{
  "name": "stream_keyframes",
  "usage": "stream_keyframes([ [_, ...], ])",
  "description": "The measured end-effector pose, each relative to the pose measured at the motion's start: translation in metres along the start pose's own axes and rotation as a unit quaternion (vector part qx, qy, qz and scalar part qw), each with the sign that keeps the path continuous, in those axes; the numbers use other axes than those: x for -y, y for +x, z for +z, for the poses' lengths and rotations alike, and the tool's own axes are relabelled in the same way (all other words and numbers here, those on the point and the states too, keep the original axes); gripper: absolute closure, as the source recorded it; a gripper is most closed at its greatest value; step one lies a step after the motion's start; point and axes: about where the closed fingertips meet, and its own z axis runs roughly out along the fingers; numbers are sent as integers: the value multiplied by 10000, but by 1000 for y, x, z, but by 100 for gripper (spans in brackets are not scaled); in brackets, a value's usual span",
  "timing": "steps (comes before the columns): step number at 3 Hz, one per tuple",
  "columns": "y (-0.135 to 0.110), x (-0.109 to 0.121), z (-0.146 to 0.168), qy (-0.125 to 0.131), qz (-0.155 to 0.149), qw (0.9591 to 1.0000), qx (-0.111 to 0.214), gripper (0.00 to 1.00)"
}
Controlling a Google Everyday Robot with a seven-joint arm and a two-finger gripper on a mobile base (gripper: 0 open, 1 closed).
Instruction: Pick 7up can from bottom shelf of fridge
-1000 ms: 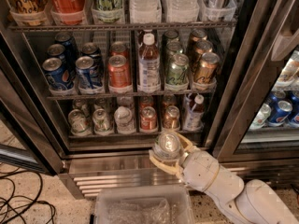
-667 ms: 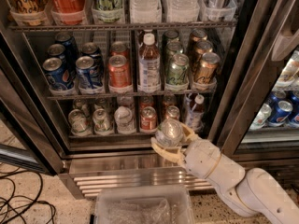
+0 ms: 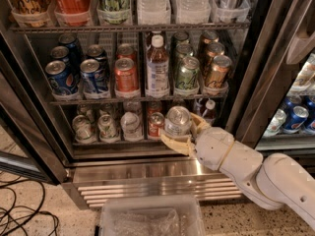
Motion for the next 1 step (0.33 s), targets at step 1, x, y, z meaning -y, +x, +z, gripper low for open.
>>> stream_keyframes([
  [1, 0, 0, 0, 0, 0, 10000, 0, 100],
])
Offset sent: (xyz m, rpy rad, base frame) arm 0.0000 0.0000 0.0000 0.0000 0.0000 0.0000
